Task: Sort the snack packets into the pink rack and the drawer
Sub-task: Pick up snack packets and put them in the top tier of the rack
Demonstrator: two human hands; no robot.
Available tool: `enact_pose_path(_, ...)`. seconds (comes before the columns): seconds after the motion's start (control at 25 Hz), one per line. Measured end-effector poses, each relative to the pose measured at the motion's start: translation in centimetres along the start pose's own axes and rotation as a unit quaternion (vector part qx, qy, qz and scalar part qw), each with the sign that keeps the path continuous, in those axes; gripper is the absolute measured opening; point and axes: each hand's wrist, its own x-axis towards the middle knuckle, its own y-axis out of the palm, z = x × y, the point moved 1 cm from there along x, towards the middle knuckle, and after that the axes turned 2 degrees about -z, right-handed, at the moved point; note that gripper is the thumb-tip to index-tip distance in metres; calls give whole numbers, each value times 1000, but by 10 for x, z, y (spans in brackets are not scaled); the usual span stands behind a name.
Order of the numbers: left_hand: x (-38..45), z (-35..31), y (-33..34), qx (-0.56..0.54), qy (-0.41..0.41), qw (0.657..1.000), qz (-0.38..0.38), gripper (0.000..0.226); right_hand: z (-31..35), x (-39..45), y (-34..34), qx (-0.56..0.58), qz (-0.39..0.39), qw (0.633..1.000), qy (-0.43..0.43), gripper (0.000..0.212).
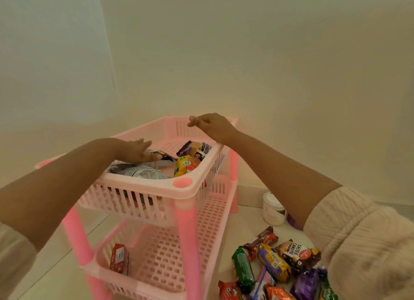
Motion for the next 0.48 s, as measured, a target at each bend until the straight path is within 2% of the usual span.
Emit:
enact_pose_path(0.08,-9,-8,-11,-7,5,999,-43,79,-8,-20,-11,-7,-54,998,-42,43)
enact_pose_path(0.2,-27,-41,-42,-51,52,990,-123,81,-16,-54,-37,-56,-74,993,-77,40)
enact_pose_path(0.36,-49,-108,-77,-19,103,963,-248,78,-18,-98,-77,-71,-95,992,-50,40)
enact_pose_path(0.48,-70,-163,-88,26,126,952,-278,99,-21,-130,-102,-123,-87,988,-30,42)
